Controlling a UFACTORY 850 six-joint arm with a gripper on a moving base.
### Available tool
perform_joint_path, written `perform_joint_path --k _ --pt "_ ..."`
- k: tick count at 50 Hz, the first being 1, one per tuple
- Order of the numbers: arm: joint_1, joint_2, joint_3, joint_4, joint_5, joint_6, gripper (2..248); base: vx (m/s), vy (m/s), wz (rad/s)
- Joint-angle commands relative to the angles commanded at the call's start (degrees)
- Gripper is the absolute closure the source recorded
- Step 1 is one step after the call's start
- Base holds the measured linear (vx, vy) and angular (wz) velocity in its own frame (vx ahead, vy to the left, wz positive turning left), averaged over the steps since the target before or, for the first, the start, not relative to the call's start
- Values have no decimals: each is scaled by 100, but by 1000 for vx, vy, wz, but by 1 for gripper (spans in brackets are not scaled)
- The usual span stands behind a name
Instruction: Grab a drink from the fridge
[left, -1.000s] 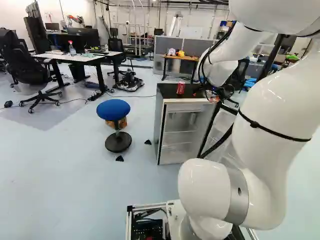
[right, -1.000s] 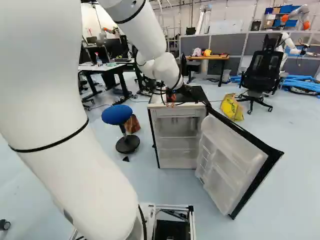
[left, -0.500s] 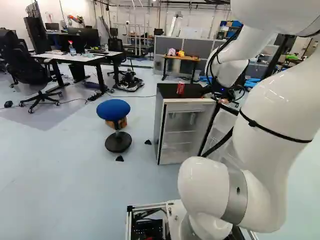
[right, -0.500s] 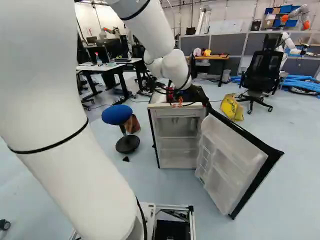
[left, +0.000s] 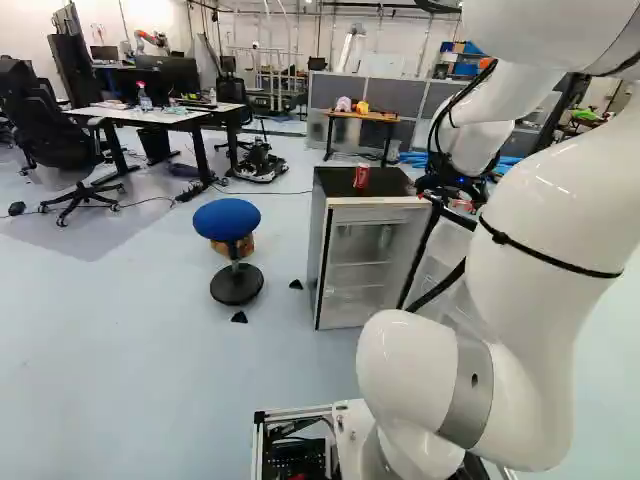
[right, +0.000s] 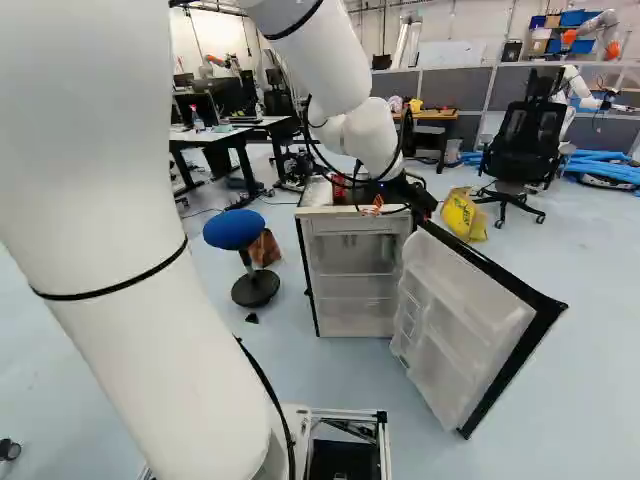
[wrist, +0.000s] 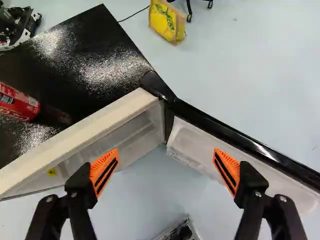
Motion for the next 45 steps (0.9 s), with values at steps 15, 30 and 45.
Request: perform_joint_path --k 15,30,45 --pt "-246 -212 -232 150 -10 0 3 0 0 0" --pt "-468 -456 -506 405 -108 0 3 0 0 0" --pt "-679 -705 -791 782 -270 0 3 0 0 0"
